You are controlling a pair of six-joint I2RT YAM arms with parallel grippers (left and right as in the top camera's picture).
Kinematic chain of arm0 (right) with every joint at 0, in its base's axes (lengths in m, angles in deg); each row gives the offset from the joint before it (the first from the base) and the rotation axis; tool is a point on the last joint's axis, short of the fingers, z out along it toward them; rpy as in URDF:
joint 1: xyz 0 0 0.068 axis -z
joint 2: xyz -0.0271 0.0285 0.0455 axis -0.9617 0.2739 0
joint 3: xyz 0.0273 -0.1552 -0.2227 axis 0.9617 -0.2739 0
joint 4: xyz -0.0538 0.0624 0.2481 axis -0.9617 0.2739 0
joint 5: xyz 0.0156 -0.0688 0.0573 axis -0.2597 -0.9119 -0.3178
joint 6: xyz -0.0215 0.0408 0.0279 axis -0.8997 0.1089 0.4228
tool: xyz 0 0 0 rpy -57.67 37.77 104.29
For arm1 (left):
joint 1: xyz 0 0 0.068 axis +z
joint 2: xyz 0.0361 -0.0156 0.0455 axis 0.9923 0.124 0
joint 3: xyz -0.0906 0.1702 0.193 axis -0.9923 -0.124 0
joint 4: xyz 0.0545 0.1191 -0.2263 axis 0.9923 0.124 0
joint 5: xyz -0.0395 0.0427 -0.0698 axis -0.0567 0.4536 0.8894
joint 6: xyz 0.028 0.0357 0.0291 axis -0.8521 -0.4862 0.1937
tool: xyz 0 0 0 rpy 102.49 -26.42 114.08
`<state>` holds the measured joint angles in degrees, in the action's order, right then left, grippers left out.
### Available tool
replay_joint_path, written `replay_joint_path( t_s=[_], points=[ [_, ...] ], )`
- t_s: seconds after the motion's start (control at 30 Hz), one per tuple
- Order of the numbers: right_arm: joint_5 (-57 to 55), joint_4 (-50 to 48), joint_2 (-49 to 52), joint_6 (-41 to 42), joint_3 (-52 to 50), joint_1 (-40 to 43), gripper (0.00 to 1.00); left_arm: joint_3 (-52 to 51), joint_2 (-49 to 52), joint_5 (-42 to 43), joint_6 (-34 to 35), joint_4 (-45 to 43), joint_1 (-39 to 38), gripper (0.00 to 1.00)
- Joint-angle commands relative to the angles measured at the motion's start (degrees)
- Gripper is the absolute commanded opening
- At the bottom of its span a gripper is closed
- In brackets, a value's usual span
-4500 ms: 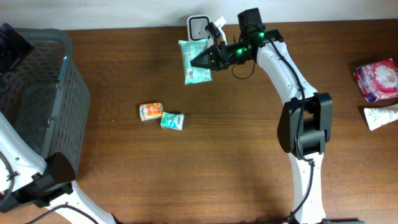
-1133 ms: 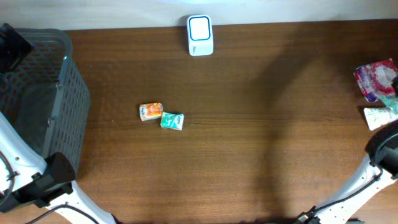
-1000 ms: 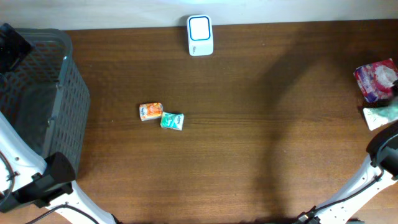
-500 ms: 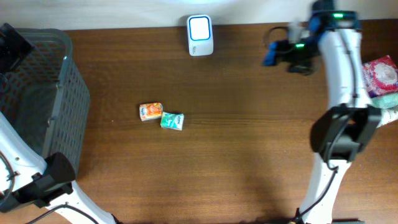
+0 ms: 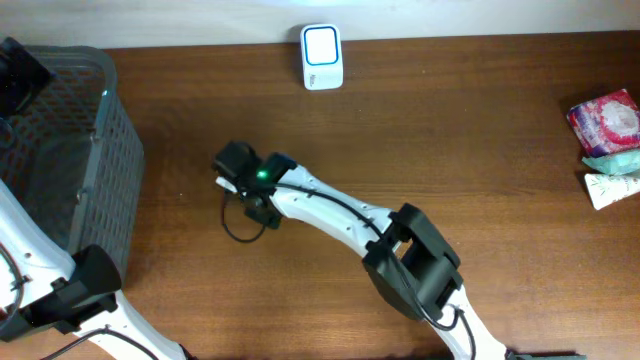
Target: Scan the item barcode
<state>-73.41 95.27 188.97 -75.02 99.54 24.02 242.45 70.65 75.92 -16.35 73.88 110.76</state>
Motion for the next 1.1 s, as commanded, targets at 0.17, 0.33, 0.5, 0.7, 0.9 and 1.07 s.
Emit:
replay_joint_path(
  t_s=[0.17,0.33,0.5,0.7,0.9,1.07],
  points=[
    [-2.43,-7.43,0.17,2.4,-7.52,0.28,0.29,0.57,-0.66,0.17,0.09,0.02,0.04,0.99],
    [0.63,-1.49,-2.71,14.88,-3.39,2.32,0.04,0.57,-0.66,0.17,0.09,0.02,0.04,0.99],
    [53.99,4.61,-4.33,15.45,-0.5,18.99,0.04,0.57,-0.66,0.17,0.09,0.02,0.04,0.99],
    [55.36,4.35,-3.58,16.96,-14.36,36.5,0.08,0.57,-0.66,0.17,0.09,0.02,0.04,0.99],
    [42.86,17.73,-3.8,12.48,-5.18,46.36,0.43,0.57,-0.66,0.17,0.09,0.02,0.04,0.99],
    [42.36,13.4,-3.58,7.41,-7.26,38.34,0.5,0.57,-0.66,0.17,0.09,0.02,0.04,0.99]
  ],
)
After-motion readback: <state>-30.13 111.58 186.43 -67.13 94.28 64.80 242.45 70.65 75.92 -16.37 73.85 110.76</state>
